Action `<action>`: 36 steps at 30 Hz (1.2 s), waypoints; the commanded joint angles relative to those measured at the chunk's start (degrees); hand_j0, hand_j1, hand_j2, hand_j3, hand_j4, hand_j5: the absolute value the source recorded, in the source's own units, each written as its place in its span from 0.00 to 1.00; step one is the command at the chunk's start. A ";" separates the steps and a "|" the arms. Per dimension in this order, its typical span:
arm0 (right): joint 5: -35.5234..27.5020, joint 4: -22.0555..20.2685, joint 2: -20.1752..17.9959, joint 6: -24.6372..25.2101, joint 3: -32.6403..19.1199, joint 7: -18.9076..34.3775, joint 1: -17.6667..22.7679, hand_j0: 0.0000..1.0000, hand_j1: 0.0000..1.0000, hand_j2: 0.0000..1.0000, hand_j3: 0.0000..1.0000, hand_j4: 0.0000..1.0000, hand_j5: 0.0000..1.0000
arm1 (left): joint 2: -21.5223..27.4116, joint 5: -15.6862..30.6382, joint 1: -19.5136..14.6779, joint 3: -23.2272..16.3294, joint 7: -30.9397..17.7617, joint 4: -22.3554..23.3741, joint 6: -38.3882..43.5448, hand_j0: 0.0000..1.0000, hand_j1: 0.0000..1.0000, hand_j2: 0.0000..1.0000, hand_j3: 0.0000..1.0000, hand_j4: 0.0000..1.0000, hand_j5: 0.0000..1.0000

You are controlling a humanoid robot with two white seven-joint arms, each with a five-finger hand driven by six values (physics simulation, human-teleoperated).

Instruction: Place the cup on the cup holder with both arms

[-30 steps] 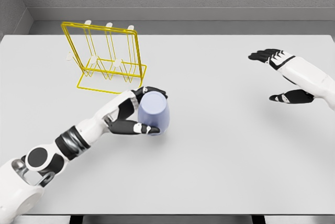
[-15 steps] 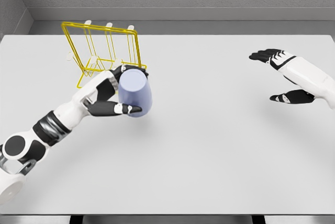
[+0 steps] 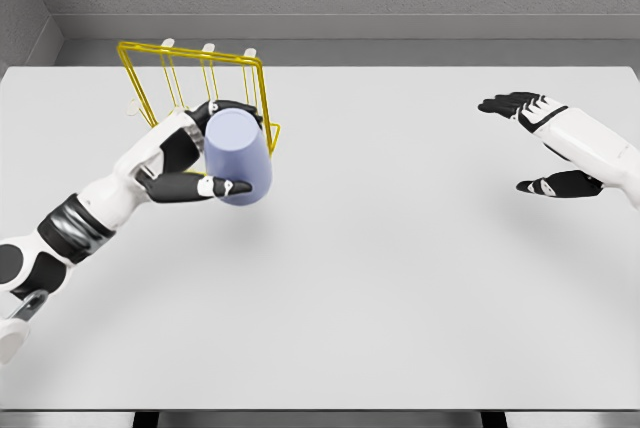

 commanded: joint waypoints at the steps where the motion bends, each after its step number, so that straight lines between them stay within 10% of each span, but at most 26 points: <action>1: -0.43 0.01 -0.03 0.17 -0.12 -0.03 0.00 1.00 1.00 1.00 1.00 1.00 1.00 | -0.01 0.26 -0.09 0.20 0.02 -0.04 0.00 0.70 0.70 0.70 0.70 0.70 0.70; 36: -0.43 0.45 0.14 0.17 -0.12 -0.03 -0.09 1.00 1.00 1.00 1.00 1.00 1.00 | -4.58 1.32 -10.02 1.52 0.02 11.38 0.70 0.70 0.70 0.70 0.70 0.70 0.70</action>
